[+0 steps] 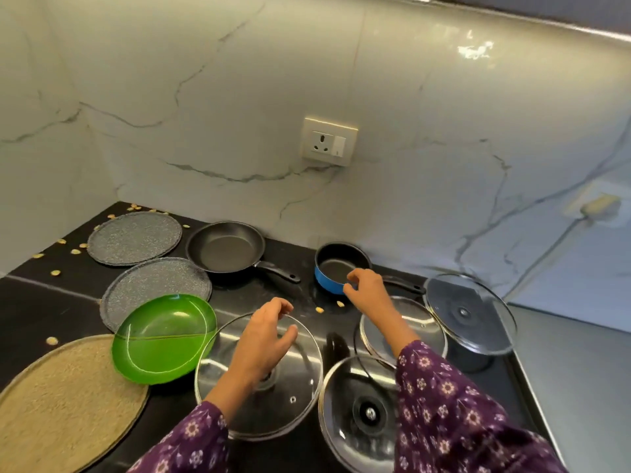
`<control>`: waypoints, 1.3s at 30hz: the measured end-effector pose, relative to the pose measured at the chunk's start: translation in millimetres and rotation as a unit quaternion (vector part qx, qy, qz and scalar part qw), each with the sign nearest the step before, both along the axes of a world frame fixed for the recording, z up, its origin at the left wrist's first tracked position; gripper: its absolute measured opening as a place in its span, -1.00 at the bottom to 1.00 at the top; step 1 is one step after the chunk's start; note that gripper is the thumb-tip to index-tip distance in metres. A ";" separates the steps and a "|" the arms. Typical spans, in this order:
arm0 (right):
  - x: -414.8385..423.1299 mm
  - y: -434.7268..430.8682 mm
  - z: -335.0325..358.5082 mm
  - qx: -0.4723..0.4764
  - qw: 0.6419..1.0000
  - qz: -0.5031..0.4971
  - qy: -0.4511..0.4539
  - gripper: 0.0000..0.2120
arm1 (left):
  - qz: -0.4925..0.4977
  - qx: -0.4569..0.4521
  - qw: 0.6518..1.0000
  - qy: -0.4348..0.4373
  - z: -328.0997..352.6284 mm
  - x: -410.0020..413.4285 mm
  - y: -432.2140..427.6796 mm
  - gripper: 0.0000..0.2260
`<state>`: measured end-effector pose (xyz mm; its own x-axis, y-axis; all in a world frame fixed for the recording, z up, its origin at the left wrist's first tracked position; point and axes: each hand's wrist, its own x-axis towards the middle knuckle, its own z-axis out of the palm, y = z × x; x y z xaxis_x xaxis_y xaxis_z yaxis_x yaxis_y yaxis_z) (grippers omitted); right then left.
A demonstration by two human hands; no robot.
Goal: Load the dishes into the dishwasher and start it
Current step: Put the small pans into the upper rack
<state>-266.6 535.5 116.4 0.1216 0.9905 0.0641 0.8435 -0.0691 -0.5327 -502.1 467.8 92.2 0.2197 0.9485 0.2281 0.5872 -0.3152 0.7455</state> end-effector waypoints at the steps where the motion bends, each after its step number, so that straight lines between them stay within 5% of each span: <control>1: -8.6 13.1 -1.0 -0.005 1.000 0.015 -0.001 -0.68 | 0.011 -0.002 1.000 -0.005 0.9 0.1 6.0 -0.77; 14: -36.3 93.8 -29.5 -0.017 0.992 0.070 -0.106 -0.69 | 0.093 -0.017 0.995 -0.030 -13.4 -32.7 41.6 -0.77; 20: -57.4 103.2 -45.3 0.003 0.973 0.180 -0.142 -0.62 | 0.102 -0.023 0.994 -0.037 -18.1 -35.4 44.6 -0.77; 26: -47.2 116.9 -39.4 0.054 0.981 0.058 -0.179 -0.65 | 0.099 -0.031 0.994 -0.034 -18.7 -34.8 44.4 -0.79; 32: 51.5 120.6 -18.8 -0.137 0.960 -0.082 -0.232 -0.56 | 0.083 -0.037 0.995 -0.036 -19.2 -28.5 41.8 -0.79; 36: 104.7 114.0 -19.6 -0.321 0.912 -0.034 -0.252 -0.34 | 0.063 -0.044 0.996 -0.033 -18.7 -16.1 44.7 -0.80; 39: 114.9 104.6 -19.1 -0.365 0.908 0.008 -0.204 -0.27 | 0.041 -0.044 0.998 -0.035 -16.9 -4.2 48.7 -0.80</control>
<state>-151.7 640.1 97.3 0.2210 0.7886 -0.5738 0.9643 -0.2648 0.0075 -506.3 516.5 75.3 0.1262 0.9798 0.1553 0.5544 -0.1995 0.8080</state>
